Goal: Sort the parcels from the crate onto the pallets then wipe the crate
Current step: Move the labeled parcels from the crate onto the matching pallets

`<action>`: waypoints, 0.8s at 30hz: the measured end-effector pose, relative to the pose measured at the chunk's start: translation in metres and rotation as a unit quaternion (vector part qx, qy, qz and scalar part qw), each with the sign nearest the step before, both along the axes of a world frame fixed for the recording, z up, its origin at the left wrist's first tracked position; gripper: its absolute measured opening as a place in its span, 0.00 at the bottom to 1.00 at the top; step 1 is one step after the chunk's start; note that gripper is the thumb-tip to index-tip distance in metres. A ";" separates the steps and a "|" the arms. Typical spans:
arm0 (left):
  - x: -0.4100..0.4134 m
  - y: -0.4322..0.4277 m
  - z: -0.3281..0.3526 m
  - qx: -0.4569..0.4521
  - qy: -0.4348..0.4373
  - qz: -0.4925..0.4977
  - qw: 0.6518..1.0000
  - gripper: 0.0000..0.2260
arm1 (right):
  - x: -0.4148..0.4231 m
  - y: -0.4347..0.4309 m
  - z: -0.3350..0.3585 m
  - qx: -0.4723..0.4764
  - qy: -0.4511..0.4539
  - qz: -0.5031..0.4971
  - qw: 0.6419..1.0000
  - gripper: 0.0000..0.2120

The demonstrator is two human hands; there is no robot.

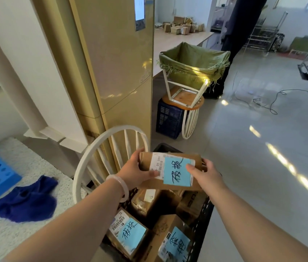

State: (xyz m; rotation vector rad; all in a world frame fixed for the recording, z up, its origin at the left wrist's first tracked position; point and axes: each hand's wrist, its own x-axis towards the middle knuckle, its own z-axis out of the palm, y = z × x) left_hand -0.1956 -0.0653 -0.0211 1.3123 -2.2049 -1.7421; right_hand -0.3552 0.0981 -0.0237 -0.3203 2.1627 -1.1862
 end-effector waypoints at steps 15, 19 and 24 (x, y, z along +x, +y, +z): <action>0.037 0.009 -0.004 -0.124 0.070 0.089 0.986 0.50 | 0.030 -0.019 0.002 0.009 -0.082 0.035 0.996 0.16; 0.055 0.036 -0.028 -0.030 0.154 0.053 0.986 0.56 | 0.060 -0.040 0.007 -0.040 -0.177 -0.007 0.983 0.16; 0.092 0.021 -0.031 0.010 0.218 0.103 0.970 0.54 | 0.109 -0.064 0.005 -0.021 -0.147 0.056 0.987 0.16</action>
